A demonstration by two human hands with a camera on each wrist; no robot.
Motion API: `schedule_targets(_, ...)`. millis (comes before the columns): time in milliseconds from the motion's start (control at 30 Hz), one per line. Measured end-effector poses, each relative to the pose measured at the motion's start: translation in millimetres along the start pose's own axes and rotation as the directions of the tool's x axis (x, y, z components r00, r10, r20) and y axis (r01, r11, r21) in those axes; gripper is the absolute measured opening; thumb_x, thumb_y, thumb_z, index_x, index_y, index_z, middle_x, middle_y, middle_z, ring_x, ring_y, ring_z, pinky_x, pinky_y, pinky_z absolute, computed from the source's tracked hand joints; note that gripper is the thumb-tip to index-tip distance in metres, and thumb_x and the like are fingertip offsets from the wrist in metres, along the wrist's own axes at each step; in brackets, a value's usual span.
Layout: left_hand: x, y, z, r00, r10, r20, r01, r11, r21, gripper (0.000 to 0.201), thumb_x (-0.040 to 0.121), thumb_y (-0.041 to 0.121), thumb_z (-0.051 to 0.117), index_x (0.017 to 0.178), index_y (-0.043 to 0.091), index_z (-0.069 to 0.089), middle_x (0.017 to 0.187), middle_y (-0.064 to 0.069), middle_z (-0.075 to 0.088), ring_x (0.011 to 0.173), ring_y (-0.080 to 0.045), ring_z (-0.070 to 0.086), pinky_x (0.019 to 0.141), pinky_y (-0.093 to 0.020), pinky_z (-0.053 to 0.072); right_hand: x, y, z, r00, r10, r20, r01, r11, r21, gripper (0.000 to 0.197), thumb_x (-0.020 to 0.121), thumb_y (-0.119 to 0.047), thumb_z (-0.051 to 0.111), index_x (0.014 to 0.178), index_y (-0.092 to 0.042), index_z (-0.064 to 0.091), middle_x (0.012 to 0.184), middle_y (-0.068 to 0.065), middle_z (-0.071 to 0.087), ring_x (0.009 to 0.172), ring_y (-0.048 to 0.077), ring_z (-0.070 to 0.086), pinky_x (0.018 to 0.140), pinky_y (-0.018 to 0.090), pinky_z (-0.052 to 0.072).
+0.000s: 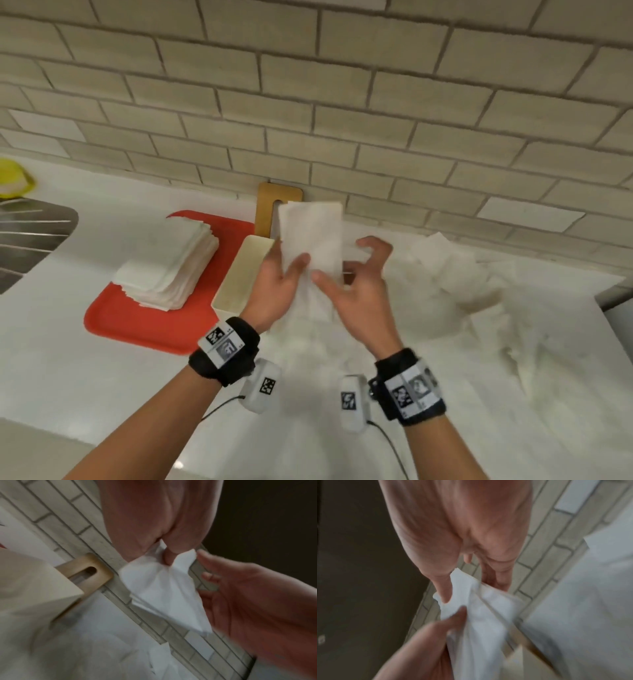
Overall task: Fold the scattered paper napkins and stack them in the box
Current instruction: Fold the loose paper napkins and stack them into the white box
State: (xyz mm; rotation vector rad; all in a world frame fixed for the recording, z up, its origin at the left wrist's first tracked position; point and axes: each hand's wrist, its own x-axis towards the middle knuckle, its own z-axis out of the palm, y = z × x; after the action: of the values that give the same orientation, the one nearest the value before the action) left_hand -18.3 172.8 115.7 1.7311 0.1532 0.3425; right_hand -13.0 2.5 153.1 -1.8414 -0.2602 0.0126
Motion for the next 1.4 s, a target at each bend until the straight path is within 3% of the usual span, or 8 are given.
schedule_targets(233,50,-56,-98,0.960,-0.278,-0.006,0.266,0.911,0.315,0.067,0.103,0.030,0.069,0.154,0.007,0.033,0.137,0.002,0.056,0.120,-0.020,0.061,0.093,-0.031,0.048,2,31,144,0.977,0.208,0.056,-0.213,0.971,0.109,0.040,0.104,0.002,0.056,0.120,-0.025,0.031,0.108,0.007,0.061,0.063,0.016,0.077,0.058,0.023,0.057)
schedule_targets(433,65,-94,-99,0.883,-0.435,0.178,0.189,0.675,0.713,0.070,0.103,-0.003,0.052,0.157,0.008,0.009,0.117,-0.015,0.064,0.089,-0.029,0.068,0.080,-0.032,0.049,34,85,136,0.976,0.135,-0.172,-0.186,0.926,-0.328,0.029,0.094,0.003,0.048,0.121,-0.007,0.044,0.094,0.009,0.064,0.079,0.026,0.062,0.071,0.032,0.047)
schedule_targets(600,77,-118,-84,0.781,-0.520,0.345,-0.013,0.540,0.842,0.057,0.099,-0.003,0.054,0.150,0.010,0.032,0.132,-0.017,0.058,0.103,-0.030,0.060,0.082,-0.034,0.044,53,137,114,0.839,0.366,0.401,-0.038,0.776,-0.629,0.090,0.075,0.006,0.056,0.146,-0.045,0.037,0.159,-0.003,0.035,0.135,0.034,0.042,0.110,0.050,0.043)
schedule_targets(733,80,-132,-83,0.760,-0.553,0.343,-0.016,0.510,0.860,0.042,0.102,0.010,0.060,0.141,0.013,0.045,0.127,-0.014,0.057,0.112,-0.033,0.061,0.085,-0.035,0.047,60,145,116,0.791,0.443,0.421,-0.074,0.753,-0.654,0.103,0.072,-0.016,0.077,0.149,-0.052,0.019,0.157,-0.013,0.042,0.147,0.029,0.029,0.111,0.048,0.031)
schedule_targets(933,60,-105,-99,0.910,-0.245,0.334,-0.054,0.728,0.683,0.034,0.106,0.036,0.062,0.135,0.019,0.056,0.134,-0.007,0.054,0.117,-0.026,0.061,0.092,-0.031,0.043,58,132,118,0.797,0.447,0.406,-0.065,0.731,-0.679,0.084,0.088,-0.053,0.081,0.158,-0.031,0.041,0.150,-0.001,0.060,0.146,0.029,0.044,0.115,0.045,0.031)
schedule_targets(1033,40,-77,-112,0.890,-0.176,0.420,0.010,0.929,0.369,0.057,0.098,0.066,0.062,0.142,0.029,0.053,0.144,0.012,0.058,0.131,-0.006,0.057,0.106,-0.025,0.044,45,104,93,0.889,0.313,0.335,-0.212,0.929,-0.305,0.051,0.091,-0.050,0.083,0.133,-0.023,0.073,0.129,-0.007,0.077,0.122,0.014,0.071,0.108,0.038,0.054)
schedule_targets(1200,26,-56,-102,0.882,-0.209,0.422,0.167,0.977,0.133,0.055,0.094,0.029,0.083,0.142,0.027,0.055,0.128,0.015,0.072,0.117,-0.002,0.070,0.097,-0.021,0.058,49,54,80,0.959,0.184,0.217,-0.219,0.964,0.153,0.038,0.094,-0.031,0.084,0.128,-0.019,0.073,0.120,-0.003,0.080,0.113,0.016,0.076,0.098,0.039,0.062)
schedule_targets(1400,61,-78,-104,0.941,-0.270,0.204,0.163,0.890,0.425,0.030,0.110,0.013,0.053,0.139,0.022,0.056,0.128,-0.003,0.069,0.114,-0.023,0.067,0.091,-0.033,0.051,102,114,35,0.888,0.297,0.351,-0.021,0.788,-0.615,0.060,0.087,-0.006,0.072,0.137,-0.034,0.055,0.147,-0.007,0.057,0.140,0.023,0.053,0.109,0.037,0.047)
